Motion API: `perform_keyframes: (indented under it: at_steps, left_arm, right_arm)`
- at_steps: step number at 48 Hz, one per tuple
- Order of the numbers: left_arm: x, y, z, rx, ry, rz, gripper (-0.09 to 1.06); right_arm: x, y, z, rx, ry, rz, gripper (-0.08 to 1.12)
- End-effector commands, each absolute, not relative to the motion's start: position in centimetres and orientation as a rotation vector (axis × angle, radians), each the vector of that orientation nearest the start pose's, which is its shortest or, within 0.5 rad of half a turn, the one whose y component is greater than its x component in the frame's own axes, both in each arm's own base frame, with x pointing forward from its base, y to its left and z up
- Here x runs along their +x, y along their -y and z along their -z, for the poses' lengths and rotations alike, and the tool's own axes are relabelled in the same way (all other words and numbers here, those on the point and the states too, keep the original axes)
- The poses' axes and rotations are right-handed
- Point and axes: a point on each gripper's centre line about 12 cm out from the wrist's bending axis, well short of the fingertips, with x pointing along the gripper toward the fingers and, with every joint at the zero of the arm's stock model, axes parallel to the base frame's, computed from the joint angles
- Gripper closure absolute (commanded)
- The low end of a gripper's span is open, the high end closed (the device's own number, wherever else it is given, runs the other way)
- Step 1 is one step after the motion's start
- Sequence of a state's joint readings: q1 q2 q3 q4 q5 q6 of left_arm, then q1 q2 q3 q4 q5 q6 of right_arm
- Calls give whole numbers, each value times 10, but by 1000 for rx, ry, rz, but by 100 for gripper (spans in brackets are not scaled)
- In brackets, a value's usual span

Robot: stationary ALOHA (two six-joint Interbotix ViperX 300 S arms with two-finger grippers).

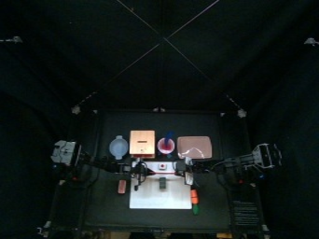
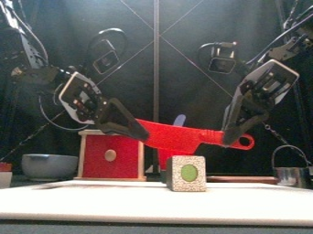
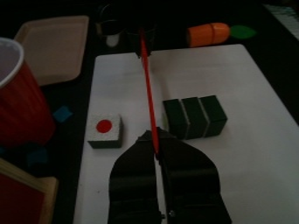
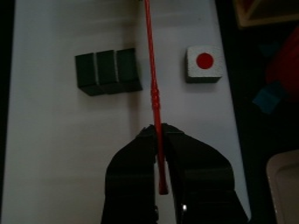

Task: Cut the sushi into 4 pieces with the knife
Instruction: Cut the sushi into 4 pieces

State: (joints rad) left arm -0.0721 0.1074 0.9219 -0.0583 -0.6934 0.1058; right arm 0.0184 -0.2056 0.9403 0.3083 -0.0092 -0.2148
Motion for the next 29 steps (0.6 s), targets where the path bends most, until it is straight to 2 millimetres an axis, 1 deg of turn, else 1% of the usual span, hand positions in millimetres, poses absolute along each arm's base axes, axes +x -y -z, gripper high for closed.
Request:
perform_keyframes:
  at_steps: [1,7,11,15,29]
  left_arm:
    - [362,29,-142,94,-278,74,79]
    - [361,37,-139,87,-298,93,79]
    - [361,42,-136,79,-313,99,79]
    - [360,46,-131,63,-330,94,79]
    - [361,50,-117,27,-373,67,79]
  right_arm:
    - [317,-12,-182,79,-632,-4,97]
    - [315,-22,-188,76,-615,-34,97]
    - [314,-27,-188,77,-616,-49,97]
    - [313,-28,-185,77,-625,-49,97]
    - [309,-26,-174,83,-660,-40,97]
